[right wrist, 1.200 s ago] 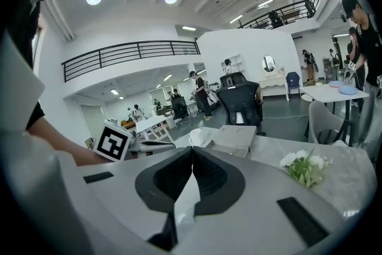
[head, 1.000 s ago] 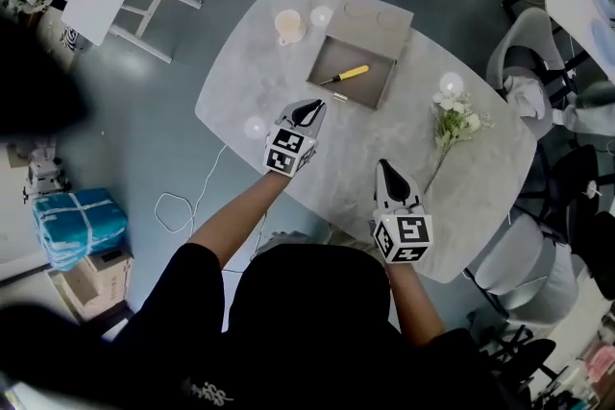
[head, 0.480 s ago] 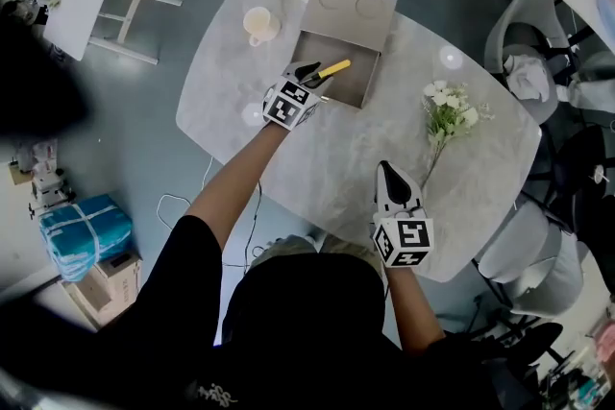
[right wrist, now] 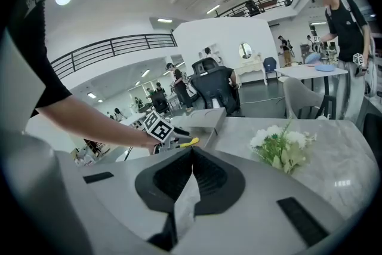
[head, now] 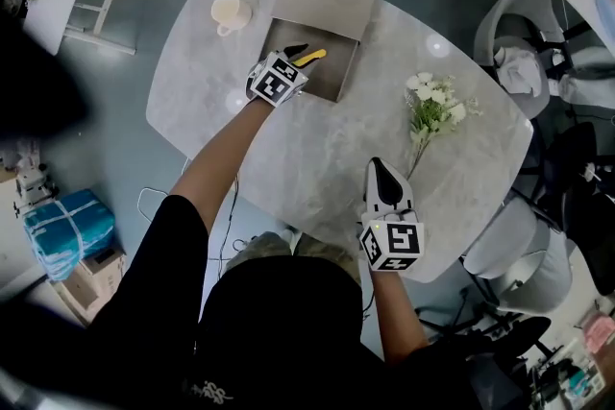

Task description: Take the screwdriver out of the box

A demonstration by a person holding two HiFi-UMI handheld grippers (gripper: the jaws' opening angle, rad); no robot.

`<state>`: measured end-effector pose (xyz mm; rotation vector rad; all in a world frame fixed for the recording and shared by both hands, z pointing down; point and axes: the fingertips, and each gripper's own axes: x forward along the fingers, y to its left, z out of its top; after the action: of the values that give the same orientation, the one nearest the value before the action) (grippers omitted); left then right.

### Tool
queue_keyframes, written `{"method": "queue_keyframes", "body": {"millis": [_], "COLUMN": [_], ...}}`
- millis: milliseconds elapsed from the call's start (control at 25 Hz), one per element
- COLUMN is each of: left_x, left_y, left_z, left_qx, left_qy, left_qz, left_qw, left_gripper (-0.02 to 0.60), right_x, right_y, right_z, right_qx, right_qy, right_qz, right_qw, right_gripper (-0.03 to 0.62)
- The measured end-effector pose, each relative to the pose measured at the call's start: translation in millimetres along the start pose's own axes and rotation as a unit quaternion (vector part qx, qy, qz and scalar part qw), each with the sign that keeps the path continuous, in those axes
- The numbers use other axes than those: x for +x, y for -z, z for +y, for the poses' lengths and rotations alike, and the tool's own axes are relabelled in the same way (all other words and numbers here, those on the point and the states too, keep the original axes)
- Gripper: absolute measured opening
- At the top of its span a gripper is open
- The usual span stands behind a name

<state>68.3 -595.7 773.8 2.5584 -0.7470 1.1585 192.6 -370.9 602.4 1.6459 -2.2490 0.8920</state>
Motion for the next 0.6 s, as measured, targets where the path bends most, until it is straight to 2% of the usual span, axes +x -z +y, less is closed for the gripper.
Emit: {"method": "queue_keyframes", "body": {"millis": [80,280,440,600], "left_x": [6.7,26.9,30.0,32.8], "left_y": [-1.8,11.6,15.9,18.5], "left_z": [0.0,-3.3,-13.6,-17.6], "left_qx": [0.001,0.01,0.041,0.07], "left_qy": [0.005,0.015,0.019,0.015], "left_qz": [0.002,0.049,0.078,0.093], "left_qw": [1.0,0.9986,0.9959,0.9931], "left_gripper": [0.17,0.17,0.109,0.095], "right_x": [-3.0,-13.1,-19.7,-23.3], "right_y": [6.6,21.3,22.5,17.7], "right_z": [-7.2,-19.1,-27.6,-30.3], "right_qx": [0.005,0.011,0.011,0.009], "right_qy": [0.01,0.023,0.033,0.04], "right_qz": [0.003,0.012,0.013,0.004], "right_qw": [1.0,1.0,0.999,0.999], "right_gripper": [0.012,0.012,0.012,0.012]}}
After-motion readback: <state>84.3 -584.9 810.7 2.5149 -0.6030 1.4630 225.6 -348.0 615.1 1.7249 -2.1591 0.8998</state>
